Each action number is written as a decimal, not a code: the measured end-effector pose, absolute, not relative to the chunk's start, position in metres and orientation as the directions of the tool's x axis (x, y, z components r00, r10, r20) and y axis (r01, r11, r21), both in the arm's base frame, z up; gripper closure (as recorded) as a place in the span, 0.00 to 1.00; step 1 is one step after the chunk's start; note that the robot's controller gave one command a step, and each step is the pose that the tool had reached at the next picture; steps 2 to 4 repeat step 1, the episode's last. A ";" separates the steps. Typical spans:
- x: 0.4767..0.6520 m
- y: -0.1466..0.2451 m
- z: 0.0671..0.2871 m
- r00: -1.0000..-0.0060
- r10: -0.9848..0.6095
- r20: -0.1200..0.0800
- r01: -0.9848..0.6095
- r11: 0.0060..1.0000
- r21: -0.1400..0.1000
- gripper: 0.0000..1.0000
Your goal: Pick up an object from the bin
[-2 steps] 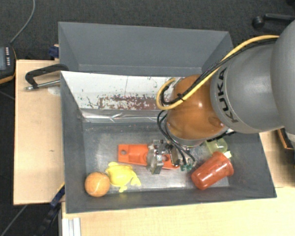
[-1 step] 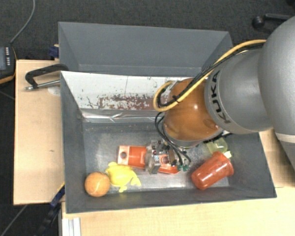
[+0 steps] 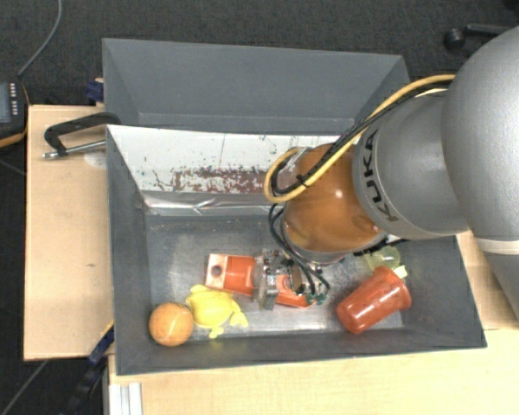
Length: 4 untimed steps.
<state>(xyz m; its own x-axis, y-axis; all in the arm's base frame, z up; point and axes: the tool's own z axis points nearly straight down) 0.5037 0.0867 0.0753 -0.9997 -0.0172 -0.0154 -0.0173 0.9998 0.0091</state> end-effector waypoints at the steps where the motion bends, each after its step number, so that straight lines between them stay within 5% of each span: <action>1: 0.504 0.087 0.075 -1.000 -0.017 -0.015 -0.017 1.000 0.009 1.00; 4: 0.504 0.087 0.075 -1.000 -0.017 -0.015 -0.017 1.000 0.009 1.00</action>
Offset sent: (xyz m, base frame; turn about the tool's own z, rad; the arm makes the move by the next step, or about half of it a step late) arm -0.0082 -0.0093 -0.0047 0.0159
